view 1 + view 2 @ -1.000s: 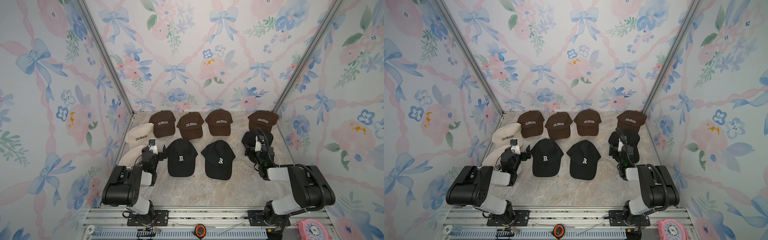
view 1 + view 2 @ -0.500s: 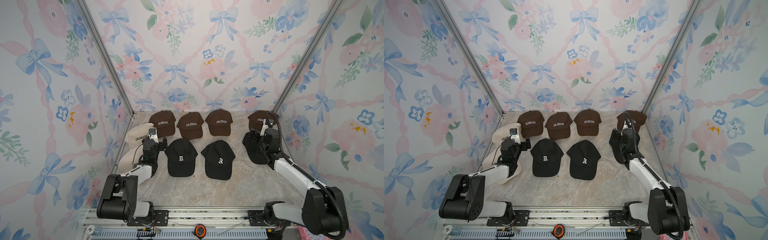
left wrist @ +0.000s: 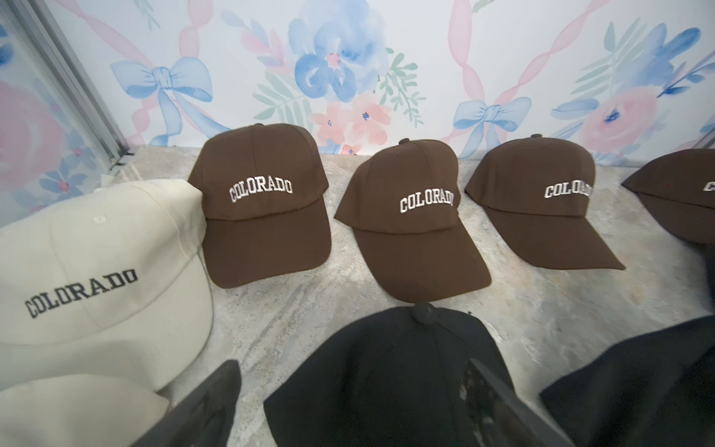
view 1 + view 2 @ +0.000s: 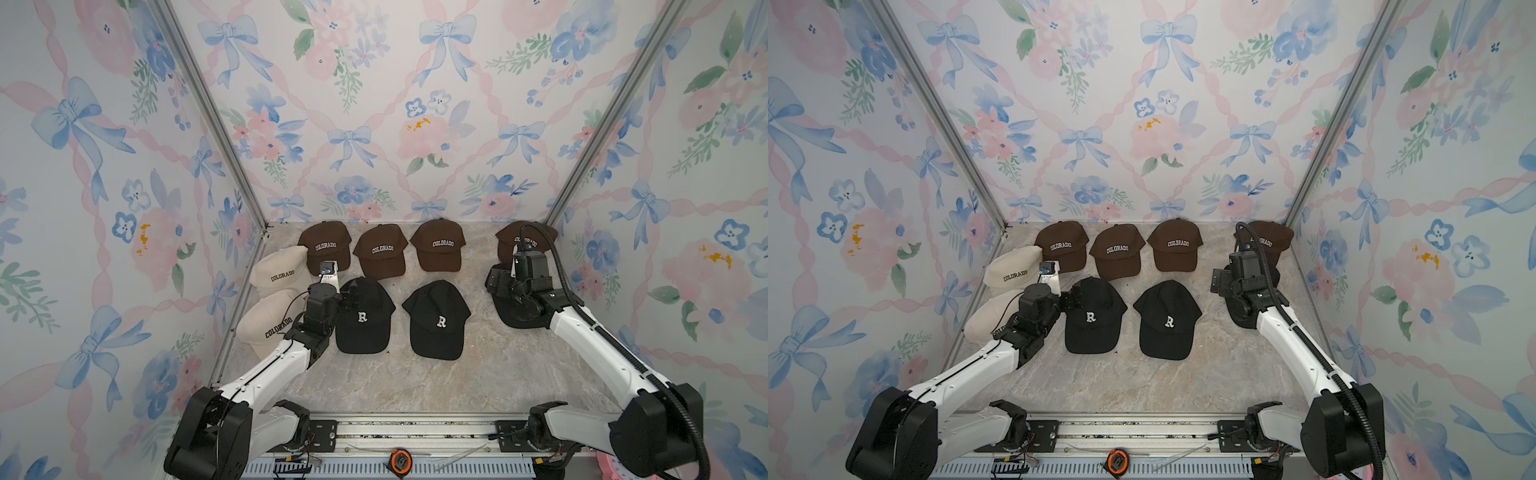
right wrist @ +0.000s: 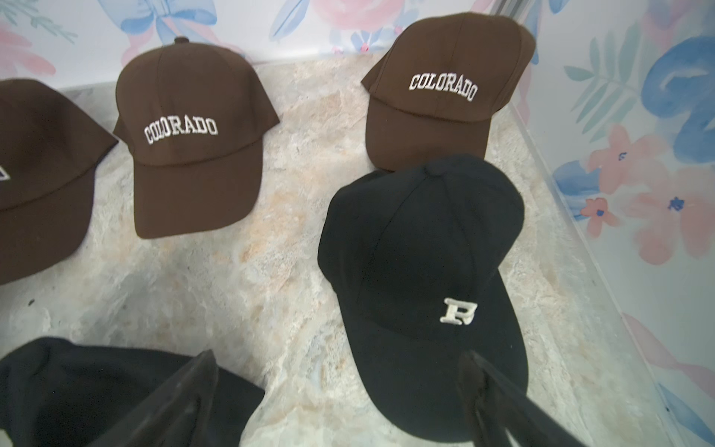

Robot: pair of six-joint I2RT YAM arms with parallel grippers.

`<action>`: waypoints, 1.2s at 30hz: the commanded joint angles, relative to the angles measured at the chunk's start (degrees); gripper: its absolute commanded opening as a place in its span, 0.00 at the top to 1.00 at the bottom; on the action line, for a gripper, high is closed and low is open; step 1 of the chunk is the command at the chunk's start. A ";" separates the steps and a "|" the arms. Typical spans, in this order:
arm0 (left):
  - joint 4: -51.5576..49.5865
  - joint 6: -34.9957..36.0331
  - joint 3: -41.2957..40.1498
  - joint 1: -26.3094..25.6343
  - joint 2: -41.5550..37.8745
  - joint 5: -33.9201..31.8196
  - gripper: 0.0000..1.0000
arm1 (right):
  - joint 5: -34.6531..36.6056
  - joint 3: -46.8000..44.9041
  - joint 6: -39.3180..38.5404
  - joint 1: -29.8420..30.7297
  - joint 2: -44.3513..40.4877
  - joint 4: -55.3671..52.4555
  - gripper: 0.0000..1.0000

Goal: Stack the baseball caps by color
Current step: Pick up the baseball cap from the center of the board.

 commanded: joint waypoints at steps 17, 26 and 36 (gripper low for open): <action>-13.63 -10.53 2.62 -6.86 3.20 -1.24 0.10 | -5.91 1.77 3.14 4.84 -1.46 -9.57 0.03; -14.97 -10.25 7.29 -9.55 12.35 -2.56 0.14 | -7.46 1.55 3.12 5.02 -2.12 -10.04 0.04; -17.42 -11.51 11.48 -10.55 18.63 -3.60 0.33 | -8.34 1.64 3.05 5.13 -0.36 -9.30 0.04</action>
